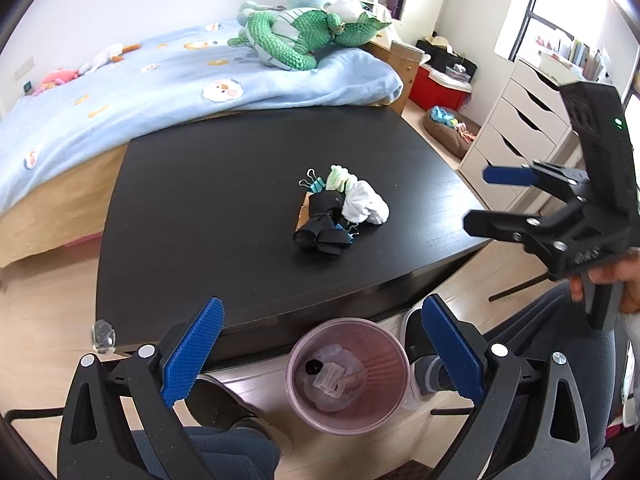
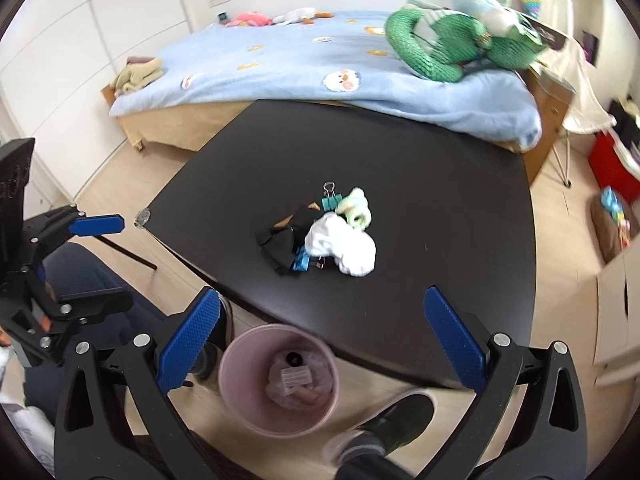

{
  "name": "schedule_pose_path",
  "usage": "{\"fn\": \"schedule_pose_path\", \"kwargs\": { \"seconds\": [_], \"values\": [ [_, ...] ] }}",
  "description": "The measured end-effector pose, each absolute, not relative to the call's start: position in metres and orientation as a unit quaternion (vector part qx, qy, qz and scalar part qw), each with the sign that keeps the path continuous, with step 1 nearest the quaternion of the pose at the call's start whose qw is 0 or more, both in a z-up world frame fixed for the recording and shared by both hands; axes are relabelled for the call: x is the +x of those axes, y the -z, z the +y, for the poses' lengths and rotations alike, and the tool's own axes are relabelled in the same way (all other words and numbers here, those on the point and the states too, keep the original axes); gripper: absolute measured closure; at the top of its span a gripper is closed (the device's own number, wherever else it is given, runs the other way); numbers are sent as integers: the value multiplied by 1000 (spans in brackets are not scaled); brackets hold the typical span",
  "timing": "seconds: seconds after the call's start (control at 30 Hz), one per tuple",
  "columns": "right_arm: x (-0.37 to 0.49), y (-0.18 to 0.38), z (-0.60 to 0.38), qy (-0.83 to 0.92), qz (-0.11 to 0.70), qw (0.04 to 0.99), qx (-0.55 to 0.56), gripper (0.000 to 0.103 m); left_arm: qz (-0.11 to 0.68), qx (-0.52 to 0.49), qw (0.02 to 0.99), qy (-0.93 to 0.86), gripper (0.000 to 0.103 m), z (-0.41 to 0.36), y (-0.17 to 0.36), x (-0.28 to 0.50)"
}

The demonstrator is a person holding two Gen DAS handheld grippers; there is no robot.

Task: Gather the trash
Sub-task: 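Move both grippers back toward the table, then reach the right gripper to the white sock and grasp it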

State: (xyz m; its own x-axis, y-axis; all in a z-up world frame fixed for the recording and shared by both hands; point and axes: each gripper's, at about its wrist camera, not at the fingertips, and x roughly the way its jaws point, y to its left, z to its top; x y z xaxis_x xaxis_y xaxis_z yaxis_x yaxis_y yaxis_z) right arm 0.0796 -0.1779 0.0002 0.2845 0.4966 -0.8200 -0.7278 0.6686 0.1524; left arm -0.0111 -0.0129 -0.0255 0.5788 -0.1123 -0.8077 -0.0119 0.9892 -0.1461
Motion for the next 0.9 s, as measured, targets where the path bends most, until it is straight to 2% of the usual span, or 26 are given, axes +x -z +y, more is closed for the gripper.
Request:
{"fn": "schedule_pose_path", "kwargs": {
  "seconds": [0.57, 0.6, 0.7, 0.8, 0.9],
  "values": [
    [136, 57, -120, -433, 479, 724, -243, 3, 466, -86, 880, 26, 8, 1, 33, 3],
    [138, 60, -118, -435, 479, 721, -249, 5, 467, -87, 880, 25, 8, 2, 35, 4],
    [143, 70, -109, -441, 483, 706, -272, 21, 470, -90, 878, 23, 8, 4, 37, 6],
    [147, 79, -104, -448, 485, 693, -289, 27, 474, -93, 875, 23, 8, 6, 41, 8],
    [150, 85, -100, -455, 484, 686, -297, 29, 477, -96, 873, 23, 8, 8, 44, 11]
  ]
}}
